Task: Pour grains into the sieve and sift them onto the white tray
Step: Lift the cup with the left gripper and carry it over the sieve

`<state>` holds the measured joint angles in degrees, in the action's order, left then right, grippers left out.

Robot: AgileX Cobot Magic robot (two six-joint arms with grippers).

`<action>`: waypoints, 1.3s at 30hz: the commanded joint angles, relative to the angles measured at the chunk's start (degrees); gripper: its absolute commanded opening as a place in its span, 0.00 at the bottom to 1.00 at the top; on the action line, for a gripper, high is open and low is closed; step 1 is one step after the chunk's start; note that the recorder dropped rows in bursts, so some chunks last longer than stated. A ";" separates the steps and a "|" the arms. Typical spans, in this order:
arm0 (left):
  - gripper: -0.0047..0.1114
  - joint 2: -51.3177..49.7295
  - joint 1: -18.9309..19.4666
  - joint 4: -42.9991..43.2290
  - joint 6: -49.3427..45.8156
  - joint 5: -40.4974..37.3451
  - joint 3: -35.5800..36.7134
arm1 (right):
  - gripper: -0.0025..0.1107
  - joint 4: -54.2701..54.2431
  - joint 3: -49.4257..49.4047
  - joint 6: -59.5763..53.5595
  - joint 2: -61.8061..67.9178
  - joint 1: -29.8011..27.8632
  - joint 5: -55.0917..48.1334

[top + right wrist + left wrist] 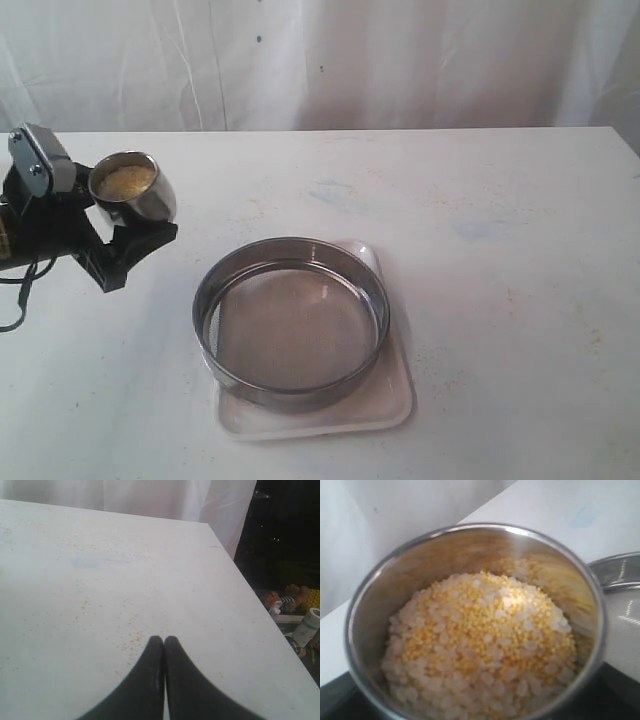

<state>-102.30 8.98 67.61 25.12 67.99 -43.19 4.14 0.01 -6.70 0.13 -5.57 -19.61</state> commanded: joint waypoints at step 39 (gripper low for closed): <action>0.04 2.94 -26.91 -10.17 -52.14 -36.78 -11.56 | 0.02 0.36 -0.01 -0.12 -0.13 -0.14 0.36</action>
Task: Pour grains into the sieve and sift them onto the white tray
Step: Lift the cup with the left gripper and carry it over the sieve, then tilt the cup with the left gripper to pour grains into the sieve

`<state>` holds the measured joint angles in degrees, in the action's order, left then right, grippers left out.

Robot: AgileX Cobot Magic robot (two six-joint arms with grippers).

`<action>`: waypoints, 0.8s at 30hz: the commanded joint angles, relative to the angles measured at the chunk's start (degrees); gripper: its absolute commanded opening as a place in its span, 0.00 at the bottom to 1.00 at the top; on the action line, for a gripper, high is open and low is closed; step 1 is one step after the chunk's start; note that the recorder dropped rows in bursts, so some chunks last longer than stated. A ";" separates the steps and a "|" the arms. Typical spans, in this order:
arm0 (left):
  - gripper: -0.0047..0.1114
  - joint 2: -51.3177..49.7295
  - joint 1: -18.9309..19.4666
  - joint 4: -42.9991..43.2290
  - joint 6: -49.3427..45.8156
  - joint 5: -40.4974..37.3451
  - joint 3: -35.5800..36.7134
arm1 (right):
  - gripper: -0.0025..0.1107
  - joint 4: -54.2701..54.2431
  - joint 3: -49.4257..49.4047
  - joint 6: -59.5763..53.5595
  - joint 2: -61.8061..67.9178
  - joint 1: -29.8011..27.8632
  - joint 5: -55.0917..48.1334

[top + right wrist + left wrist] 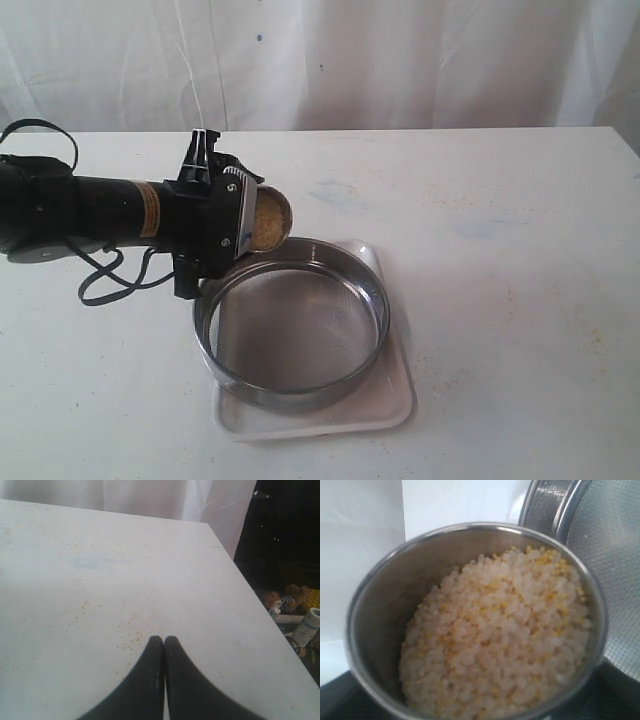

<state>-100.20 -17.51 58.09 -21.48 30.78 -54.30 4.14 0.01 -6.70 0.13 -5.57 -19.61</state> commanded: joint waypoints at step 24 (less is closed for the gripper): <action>0.04 0.83 -4.60 -0.66 -33.35 -4.72 -0.45 | 0.02 0.36 -0.01 -0.12 -0.13 -0.14 0.36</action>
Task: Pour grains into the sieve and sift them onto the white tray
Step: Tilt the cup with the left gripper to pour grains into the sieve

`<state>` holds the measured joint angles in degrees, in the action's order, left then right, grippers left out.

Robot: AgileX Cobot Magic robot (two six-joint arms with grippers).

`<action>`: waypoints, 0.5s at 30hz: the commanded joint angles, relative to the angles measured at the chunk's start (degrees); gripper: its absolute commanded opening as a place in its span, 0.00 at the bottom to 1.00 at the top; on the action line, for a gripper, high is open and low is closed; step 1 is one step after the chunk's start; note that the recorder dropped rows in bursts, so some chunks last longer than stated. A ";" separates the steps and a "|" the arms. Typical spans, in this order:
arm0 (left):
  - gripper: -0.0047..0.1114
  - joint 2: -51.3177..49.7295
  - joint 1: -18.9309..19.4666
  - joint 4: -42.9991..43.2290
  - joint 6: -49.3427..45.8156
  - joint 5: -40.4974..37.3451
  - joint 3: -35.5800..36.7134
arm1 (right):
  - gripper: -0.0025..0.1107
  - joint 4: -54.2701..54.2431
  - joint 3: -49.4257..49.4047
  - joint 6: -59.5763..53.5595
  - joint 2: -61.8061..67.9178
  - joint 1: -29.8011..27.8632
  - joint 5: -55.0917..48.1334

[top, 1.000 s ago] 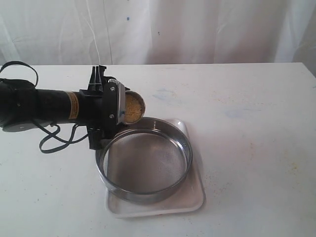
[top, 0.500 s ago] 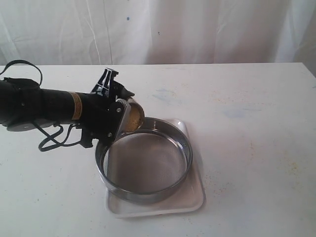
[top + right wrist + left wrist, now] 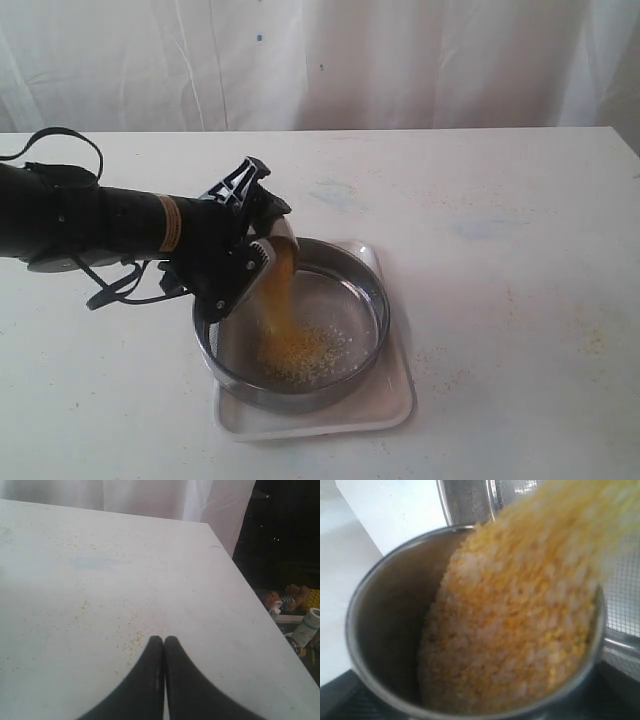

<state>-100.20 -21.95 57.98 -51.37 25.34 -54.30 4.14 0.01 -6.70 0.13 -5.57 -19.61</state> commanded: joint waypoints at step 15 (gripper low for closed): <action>0.04 0.83 -0.16 -5.65 -24.52 5.35 -0.45 | 0.02 0.36 -0.01 -0.12 -0.13 -0.14 0.36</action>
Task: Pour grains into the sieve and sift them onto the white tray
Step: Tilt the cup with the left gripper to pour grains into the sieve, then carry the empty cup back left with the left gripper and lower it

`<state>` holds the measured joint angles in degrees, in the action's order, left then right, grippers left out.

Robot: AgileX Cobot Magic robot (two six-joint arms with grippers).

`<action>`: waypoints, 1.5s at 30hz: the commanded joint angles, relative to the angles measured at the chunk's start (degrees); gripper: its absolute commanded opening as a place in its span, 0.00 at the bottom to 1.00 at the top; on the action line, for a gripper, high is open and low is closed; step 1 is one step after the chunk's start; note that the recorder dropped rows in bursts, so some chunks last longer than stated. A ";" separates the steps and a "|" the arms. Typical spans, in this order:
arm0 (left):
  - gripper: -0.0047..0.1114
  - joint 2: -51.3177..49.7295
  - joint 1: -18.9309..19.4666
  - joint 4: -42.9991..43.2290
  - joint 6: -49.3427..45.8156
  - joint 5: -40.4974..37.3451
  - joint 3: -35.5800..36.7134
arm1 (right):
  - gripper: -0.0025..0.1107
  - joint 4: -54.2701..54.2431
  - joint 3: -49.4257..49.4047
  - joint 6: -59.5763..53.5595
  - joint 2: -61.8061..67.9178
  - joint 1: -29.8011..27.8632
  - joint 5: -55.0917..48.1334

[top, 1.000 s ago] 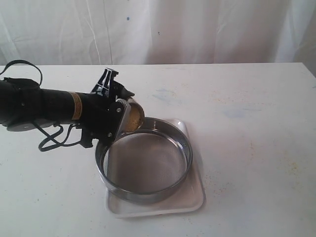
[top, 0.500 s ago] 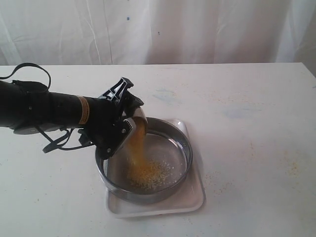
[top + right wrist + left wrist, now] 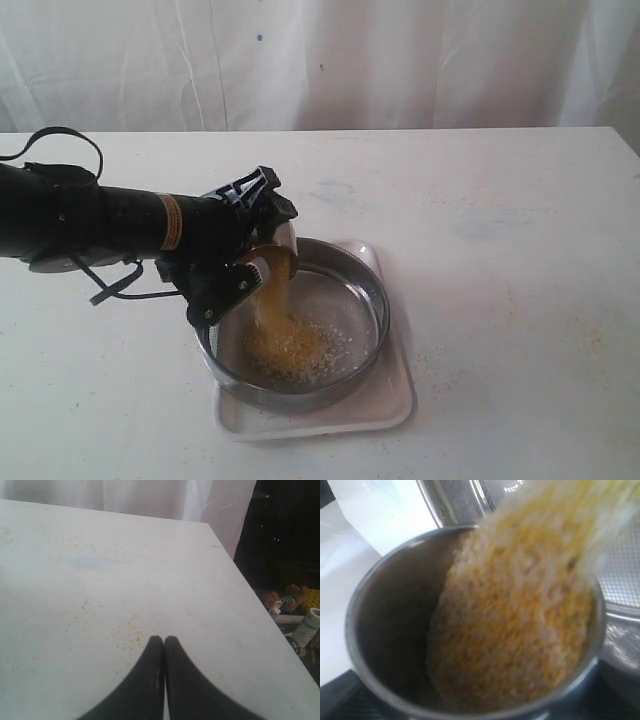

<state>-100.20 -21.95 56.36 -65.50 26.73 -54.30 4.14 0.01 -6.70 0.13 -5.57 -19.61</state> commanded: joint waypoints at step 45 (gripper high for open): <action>0.04 0.84 -2.72 -3.20 -29.38 6.26 -4.62 | 0.02 0.26 -0.01 -0.12 -0.13 -0.14 0.36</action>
<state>-99.90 -24.39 53.64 -99.93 33.19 -60.94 4.14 0.01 -6.70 0.13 -5.57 -19.61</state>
